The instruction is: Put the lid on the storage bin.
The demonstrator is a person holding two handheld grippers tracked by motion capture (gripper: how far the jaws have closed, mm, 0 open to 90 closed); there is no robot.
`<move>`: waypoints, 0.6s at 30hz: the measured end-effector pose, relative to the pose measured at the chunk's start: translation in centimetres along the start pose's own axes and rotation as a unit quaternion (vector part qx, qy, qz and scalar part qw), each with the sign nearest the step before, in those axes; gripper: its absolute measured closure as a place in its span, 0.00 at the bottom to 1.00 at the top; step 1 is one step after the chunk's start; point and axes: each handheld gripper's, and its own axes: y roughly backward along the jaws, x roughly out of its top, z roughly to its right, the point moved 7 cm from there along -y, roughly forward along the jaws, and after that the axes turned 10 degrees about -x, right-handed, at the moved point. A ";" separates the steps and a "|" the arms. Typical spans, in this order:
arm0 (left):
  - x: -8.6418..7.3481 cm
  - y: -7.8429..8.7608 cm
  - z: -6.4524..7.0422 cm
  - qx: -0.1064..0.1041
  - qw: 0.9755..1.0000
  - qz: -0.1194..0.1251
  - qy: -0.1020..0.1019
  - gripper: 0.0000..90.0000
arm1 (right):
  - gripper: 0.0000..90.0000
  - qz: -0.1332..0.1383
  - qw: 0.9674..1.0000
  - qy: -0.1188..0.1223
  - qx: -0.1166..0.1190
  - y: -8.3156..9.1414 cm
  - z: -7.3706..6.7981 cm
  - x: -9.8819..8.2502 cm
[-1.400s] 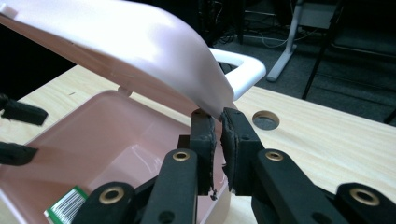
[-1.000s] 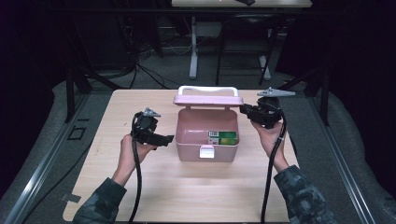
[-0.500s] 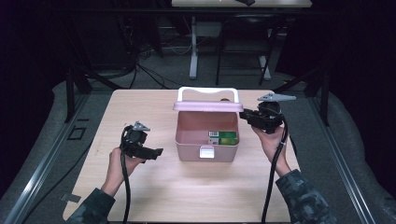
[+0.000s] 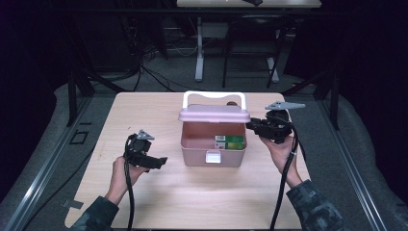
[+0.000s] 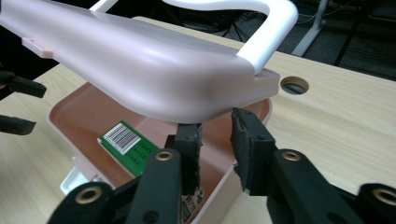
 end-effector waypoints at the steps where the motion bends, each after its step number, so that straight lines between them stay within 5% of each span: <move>1: 0.0 0.0 0.0 0.000 1.000 0.000 0.000 0.17 | 0.78 -0.003 1.000 0.000 0.003 0.1 -0.1 -0.1; 18: -0.4 -0.4 -0.3 0.002 1.000 -0.009 -0.001 0.17 | 0.49 -0.013 1.000 -0.003 0.023 0.2 -1.0 -1.3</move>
